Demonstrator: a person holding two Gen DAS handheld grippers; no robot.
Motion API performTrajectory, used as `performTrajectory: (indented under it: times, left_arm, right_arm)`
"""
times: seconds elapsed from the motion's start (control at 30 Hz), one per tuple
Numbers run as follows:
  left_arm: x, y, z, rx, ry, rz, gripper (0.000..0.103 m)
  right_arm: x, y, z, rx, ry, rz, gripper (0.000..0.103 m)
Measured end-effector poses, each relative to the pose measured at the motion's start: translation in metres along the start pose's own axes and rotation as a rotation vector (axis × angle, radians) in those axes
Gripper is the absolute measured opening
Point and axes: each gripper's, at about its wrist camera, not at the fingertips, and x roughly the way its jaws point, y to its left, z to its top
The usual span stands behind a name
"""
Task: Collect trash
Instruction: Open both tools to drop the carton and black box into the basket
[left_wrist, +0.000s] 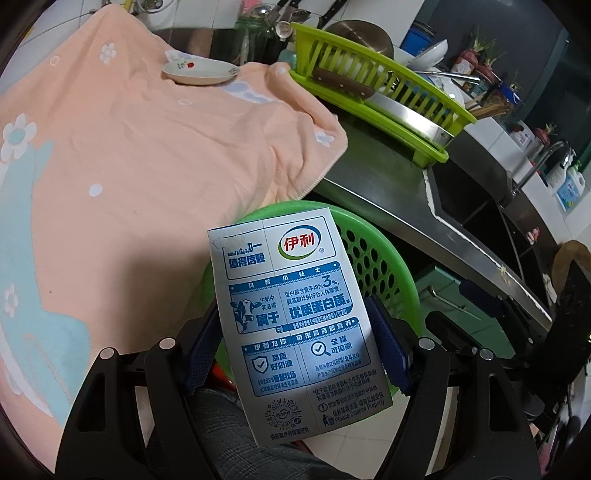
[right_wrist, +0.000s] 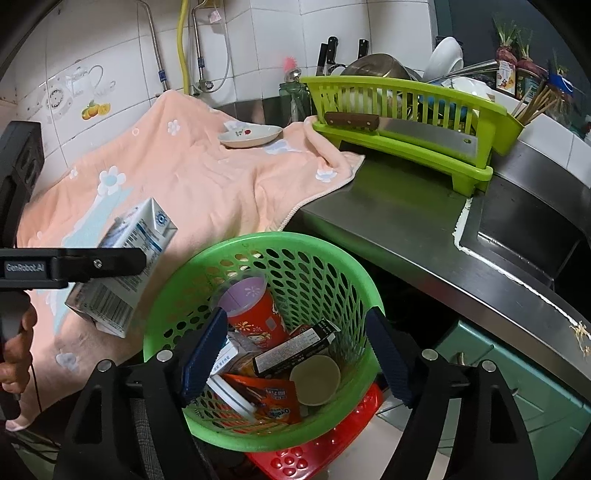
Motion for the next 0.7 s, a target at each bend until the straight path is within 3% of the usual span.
performTrajectory:
  times: [0.43, 0.7]
  left_arm:
    - [0.0085, -0.0068, -0.0033, 0.004, 0.026, -0.018, 0.075]
    - [0.0029, -0.0024, -0.0046, 0.012, 0.010, 0.011, 0.078]
  right_arm:
    - [-0.0054, 0.0025, -0.0025, -0.002, -0.014, 0.004, 0.081]
    - [-0.0052, 0.0071, -0.0019, -0.003, -0.009, 0.013, 0.082]
